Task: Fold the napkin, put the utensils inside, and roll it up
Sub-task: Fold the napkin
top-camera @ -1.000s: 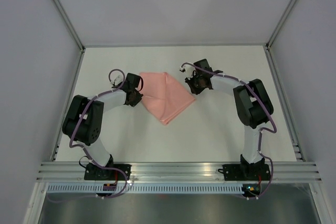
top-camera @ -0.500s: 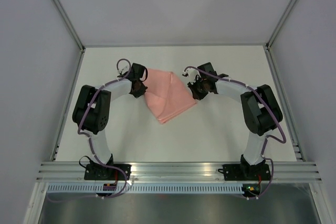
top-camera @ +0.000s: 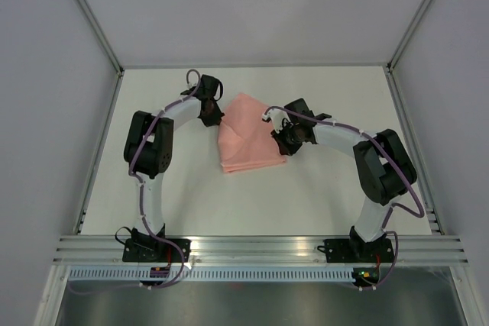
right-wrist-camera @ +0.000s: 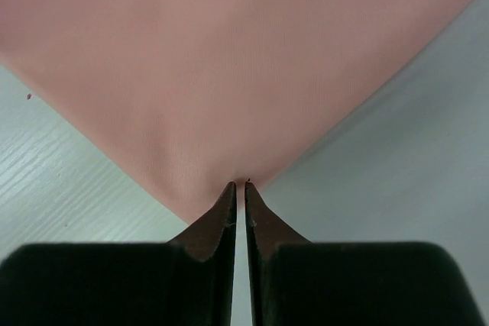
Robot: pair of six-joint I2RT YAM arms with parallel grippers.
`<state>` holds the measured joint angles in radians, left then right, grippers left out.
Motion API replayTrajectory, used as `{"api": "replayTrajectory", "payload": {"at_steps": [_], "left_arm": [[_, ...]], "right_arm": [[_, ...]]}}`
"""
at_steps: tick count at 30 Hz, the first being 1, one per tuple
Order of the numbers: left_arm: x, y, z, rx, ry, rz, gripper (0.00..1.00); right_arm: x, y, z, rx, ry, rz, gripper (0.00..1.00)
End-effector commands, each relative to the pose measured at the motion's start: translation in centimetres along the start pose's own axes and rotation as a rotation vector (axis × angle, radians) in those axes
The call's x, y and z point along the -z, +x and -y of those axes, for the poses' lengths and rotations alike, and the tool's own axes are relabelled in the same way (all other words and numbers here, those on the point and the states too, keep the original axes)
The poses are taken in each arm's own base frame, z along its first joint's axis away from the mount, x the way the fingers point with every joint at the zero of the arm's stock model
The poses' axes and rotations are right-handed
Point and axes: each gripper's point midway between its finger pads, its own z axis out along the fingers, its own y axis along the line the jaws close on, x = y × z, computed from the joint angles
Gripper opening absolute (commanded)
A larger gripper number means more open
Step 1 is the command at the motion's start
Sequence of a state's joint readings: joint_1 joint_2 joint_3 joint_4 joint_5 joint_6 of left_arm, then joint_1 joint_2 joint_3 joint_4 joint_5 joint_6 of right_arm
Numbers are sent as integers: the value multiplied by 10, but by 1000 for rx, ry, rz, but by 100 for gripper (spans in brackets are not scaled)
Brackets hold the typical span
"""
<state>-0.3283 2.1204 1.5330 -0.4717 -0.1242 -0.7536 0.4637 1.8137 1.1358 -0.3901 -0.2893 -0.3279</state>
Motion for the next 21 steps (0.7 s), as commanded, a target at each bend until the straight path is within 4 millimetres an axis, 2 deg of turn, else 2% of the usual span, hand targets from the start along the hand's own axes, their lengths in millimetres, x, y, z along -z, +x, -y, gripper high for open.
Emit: {"api": "replayTrajectory", "payload": {"at_steps": [1,11,16,20,21], "left_arm": [[-5,5,10,-103,31,-69,2],[-12,-3,50,-210,113,-75,2],[-12,1,74,-264,182,-86,5],[-11,-2,80,-264,199,-81,8],[-10,-6,79,-262,189,-67,12]], "right_arm": [[24,-10,-4,22,15,36,13],[49,-17,-19,39,-1,68,13],[58,-23,-23,65,26,101,13],[60,-27,-23,81,47,107,14],[60,-28,-22,86,48,105,14]]}}
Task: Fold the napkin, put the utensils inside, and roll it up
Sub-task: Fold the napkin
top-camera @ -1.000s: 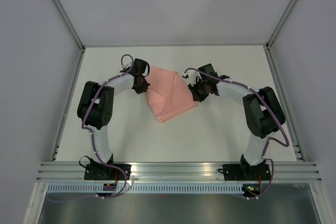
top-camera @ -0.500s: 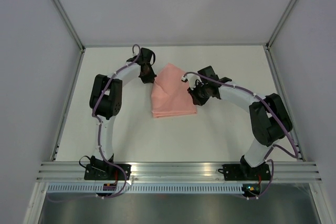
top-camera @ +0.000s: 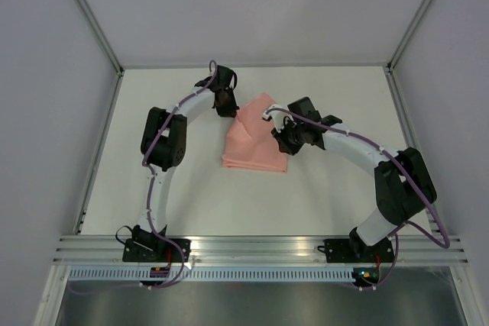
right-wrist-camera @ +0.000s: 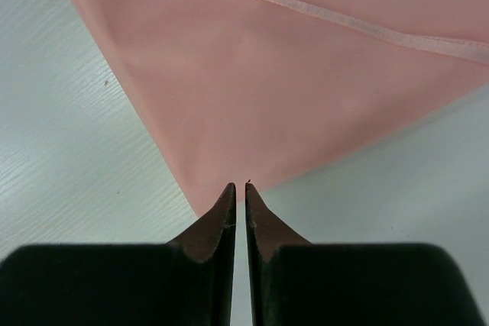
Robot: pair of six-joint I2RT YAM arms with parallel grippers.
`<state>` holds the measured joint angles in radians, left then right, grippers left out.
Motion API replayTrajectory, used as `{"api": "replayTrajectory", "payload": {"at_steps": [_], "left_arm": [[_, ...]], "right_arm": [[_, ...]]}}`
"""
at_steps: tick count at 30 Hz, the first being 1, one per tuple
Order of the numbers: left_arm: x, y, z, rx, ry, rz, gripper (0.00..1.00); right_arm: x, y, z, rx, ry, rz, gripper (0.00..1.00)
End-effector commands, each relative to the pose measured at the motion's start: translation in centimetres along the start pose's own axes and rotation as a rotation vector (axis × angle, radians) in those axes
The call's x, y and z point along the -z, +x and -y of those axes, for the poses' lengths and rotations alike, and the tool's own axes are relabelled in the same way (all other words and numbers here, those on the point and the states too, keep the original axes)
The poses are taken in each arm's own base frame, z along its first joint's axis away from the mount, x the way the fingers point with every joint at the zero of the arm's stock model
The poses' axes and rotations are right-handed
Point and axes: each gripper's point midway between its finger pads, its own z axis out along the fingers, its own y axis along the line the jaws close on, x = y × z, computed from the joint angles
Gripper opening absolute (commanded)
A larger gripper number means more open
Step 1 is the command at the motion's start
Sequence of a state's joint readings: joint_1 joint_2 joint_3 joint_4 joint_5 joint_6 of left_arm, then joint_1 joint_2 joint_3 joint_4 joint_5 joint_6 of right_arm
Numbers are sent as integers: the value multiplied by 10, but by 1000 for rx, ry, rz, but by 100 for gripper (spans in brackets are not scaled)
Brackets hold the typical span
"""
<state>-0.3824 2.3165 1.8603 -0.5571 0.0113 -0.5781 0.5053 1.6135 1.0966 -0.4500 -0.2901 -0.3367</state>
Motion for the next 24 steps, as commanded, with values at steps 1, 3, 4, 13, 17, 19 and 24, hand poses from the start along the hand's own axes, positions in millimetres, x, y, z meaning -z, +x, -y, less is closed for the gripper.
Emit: {"api": "replayTrajectory", "payload": {"at_steps": [1,3,4,13,17,19,24], "left_arm": [[7,-9,6,-43,18,8,13],[18,-22,2,-22,10,44,20],[22,-26,-1,-8,10,53,22],[119,-103,-28,78,71,295,41],[158,-99,-6,67,175,378,41],[157,-73,-14,56,170,359,43],[216,-36,-27,43,218,434,46]], "right_arm": [[11,-10,6,31,51,18,14],[11,-11,10,55,67,21,15],[11,-13,12,67,73,26,16],[26,-34,13,178,75,90,46],[36,-51,2,254,29,158,55],[32,-51,-5,285,5,164,55],[8,-35,-39,396,-43,125,56]]}}
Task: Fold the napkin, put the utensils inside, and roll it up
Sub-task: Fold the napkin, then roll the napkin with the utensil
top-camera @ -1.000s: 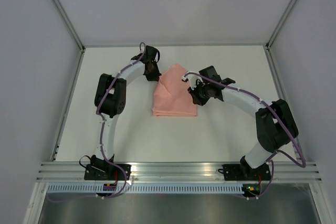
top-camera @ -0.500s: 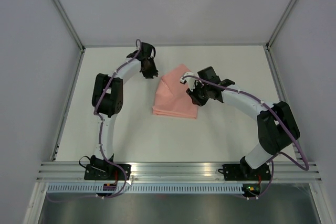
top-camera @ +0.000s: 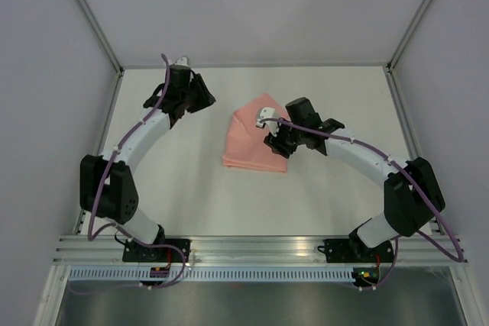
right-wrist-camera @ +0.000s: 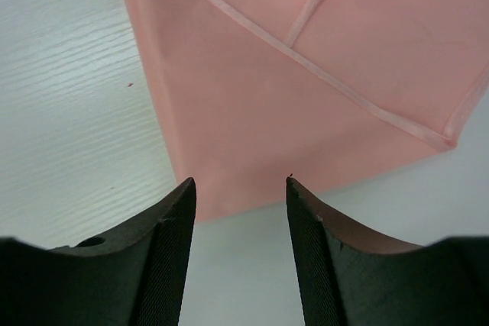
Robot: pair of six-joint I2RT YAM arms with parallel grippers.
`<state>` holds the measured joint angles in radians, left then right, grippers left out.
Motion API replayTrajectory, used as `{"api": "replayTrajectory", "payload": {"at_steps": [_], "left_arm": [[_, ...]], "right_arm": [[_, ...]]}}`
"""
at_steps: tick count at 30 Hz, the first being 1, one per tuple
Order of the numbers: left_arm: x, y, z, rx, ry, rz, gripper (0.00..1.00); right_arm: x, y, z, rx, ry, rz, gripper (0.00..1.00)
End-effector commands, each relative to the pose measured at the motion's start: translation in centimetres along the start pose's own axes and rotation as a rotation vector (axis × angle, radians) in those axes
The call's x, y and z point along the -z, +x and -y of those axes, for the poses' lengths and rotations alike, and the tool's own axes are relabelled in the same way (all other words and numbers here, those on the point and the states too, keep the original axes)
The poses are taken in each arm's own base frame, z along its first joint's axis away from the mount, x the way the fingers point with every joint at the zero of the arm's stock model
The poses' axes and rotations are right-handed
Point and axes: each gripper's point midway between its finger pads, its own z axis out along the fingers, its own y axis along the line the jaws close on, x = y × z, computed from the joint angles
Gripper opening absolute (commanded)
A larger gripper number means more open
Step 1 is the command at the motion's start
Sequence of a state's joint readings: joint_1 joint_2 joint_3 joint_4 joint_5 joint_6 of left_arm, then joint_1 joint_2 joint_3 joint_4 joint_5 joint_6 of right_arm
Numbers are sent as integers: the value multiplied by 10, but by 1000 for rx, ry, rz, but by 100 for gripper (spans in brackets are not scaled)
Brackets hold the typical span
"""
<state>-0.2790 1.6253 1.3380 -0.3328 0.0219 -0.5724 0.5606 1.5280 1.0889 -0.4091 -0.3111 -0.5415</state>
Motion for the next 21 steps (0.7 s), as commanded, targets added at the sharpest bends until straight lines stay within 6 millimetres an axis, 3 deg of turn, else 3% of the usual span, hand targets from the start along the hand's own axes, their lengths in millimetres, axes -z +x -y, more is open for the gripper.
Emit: {"api": "replayTrajectory", "payload": {"at_steps": [1,5,9,16,21], "left_arm": [[35,12,-7,-16,46,46,47],[78,8,-1,-26,100,113,53],[104,5,-3,-35,98,147,54],[133,-10,6,-45,123,206,56],[144,-20,10,-72,125,228,57]], "right_arm": [[-15,-2,-33,141,-49,-2,57],[-35,-8,-53,203,-53,-13,60],[-45,-14,-57,225,-58,-17,63],[-73,-7,-60,251,-60,-73,64],[-83,-19,-60,261,-43,-66,64]]}}
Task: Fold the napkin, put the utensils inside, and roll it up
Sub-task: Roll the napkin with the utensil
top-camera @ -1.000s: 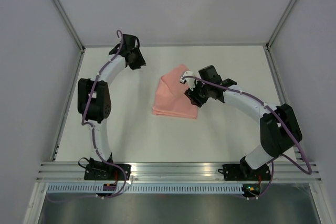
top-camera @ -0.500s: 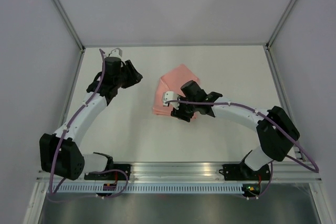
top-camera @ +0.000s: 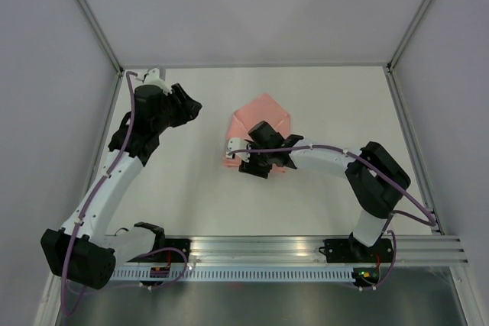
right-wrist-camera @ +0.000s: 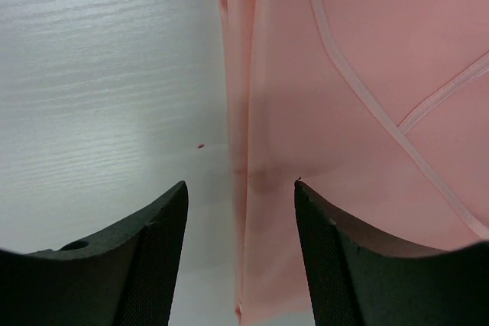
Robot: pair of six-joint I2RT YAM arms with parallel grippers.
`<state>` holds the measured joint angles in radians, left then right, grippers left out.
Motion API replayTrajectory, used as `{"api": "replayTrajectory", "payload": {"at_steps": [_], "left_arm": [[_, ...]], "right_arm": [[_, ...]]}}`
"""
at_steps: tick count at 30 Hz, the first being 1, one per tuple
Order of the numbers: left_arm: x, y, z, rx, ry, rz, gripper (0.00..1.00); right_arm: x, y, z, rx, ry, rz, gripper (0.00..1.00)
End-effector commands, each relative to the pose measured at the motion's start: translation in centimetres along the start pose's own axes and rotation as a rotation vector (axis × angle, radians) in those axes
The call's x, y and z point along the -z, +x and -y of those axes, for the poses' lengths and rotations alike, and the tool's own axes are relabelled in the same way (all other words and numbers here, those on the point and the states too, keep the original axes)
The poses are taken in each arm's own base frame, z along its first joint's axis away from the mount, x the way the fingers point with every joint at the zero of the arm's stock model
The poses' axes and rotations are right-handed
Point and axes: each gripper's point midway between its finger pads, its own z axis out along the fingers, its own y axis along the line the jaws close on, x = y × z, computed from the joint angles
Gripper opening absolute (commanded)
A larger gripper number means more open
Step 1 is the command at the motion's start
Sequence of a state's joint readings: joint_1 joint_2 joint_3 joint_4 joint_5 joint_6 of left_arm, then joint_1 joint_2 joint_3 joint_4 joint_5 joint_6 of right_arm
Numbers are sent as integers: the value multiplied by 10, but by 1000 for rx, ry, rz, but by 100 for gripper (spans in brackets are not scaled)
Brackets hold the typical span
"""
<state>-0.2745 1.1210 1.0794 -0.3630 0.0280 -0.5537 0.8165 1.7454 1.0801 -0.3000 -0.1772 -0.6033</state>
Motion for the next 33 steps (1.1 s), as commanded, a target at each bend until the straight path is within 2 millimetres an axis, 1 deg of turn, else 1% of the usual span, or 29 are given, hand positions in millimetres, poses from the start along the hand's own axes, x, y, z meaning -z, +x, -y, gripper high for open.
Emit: {"api": "replayTrajectory", "payload": {"at_steps": [1,3,4,5,7,13,15,17,23,29,30,33], "left_arm": [[13,-20,9,-54,19,45,57],[14,-22,11,-57,26,48,57],[14,-21,10,-62,26,45,57],[15,-23,11,-65,28,49,57],[16,-23,12,-73,29,48,57],[17,-26,13,-94,32,48,57],[16,-26,13,-98,34,46,57],[15,-25,12,-103,32,42,57],[12,-22,10,-116,28,30,57],[10,-18,9,-111,29,15,56],[10,-17,10,-112,30,14,57],[9,-16,8,-109,25,10,56]], "right_arm": [[-3,-26,20,27,71,38,64],[-7,-28,21,33,74,35,64],[-13,-24,19,36,70,18,64],[-15,-26,21,36,72,17,63],[-21,-22,20,32,64,4,61],[-33,-17,20,34,57,-13,61],[-36,-16,20,32,53,-18,58],[-40,-10,18,34,45,-35,57],[-43,-2,9,44,13,-55,53],[-47,11,1,64,-30,-89,41],[-49,14,-1,65,-40,-100,36],[-52,22,-7,71,-70,-127,29]]}}
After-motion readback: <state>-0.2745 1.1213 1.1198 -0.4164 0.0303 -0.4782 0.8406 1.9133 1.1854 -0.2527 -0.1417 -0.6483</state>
